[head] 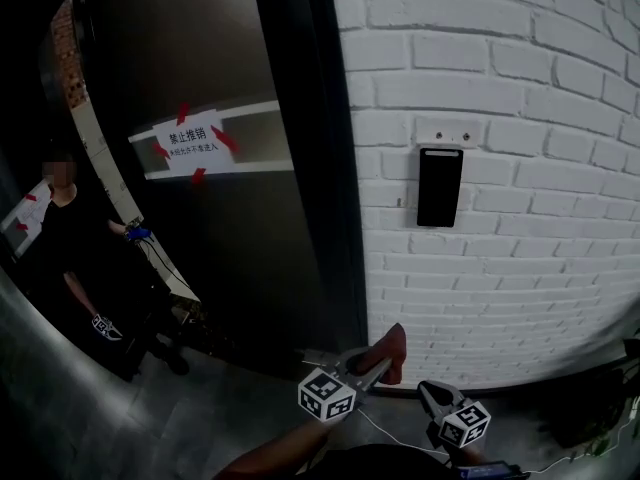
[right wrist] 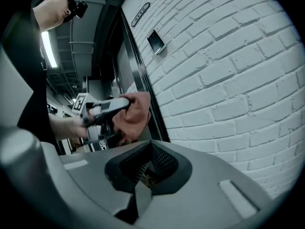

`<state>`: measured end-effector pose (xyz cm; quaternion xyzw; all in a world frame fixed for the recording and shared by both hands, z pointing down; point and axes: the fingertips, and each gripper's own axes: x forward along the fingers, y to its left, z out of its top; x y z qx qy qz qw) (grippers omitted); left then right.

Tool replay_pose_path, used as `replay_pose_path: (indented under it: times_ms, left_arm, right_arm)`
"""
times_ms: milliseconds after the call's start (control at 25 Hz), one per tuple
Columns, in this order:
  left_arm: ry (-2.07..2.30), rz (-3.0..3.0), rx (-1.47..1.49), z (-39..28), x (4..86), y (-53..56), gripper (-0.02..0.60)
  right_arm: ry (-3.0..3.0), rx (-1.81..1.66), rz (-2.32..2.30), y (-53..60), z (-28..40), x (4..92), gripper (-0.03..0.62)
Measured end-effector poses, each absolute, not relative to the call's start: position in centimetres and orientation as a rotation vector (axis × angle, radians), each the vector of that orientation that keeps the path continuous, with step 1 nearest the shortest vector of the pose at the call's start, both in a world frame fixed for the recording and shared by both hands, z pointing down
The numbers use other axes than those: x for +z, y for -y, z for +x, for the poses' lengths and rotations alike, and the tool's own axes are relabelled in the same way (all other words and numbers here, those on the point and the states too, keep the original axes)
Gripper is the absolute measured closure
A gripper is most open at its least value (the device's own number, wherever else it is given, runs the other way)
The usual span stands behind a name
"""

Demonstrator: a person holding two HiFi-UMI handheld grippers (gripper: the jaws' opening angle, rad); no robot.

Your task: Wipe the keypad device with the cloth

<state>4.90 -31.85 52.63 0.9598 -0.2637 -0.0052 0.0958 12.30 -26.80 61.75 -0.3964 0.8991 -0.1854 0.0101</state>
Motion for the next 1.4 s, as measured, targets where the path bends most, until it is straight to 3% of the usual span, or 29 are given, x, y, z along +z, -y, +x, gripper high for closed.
replay_pose_path:
  times_ms: [360,560,880,1400]
  left_arm:
    - [1.077,3.265,-0.404,6.0,26.1,38.7,0.503]
    - [1.321,3.293,-0.513,6.9,17.3,41.8,0.504]
    - [1.398,3.344,-0.169,10.8,15.2,46.5,0.503]
    - [1.504,3.566,0.292,17.9,16.1,44.6,0.505]
  right_arm:
    - [-2.777,-0.638,-1.293,25.7,13.9,63.0,0.592]
    - [-2.751,-0.623,-1.377,24.8,16.0,64.2,0.592]
    - [-2.664,-0.65,-1.43,23.2,17.9,64.5,0.592]
    - [-2.649,-0.689,-1.46,22.1,18.3,66.3,0.592]
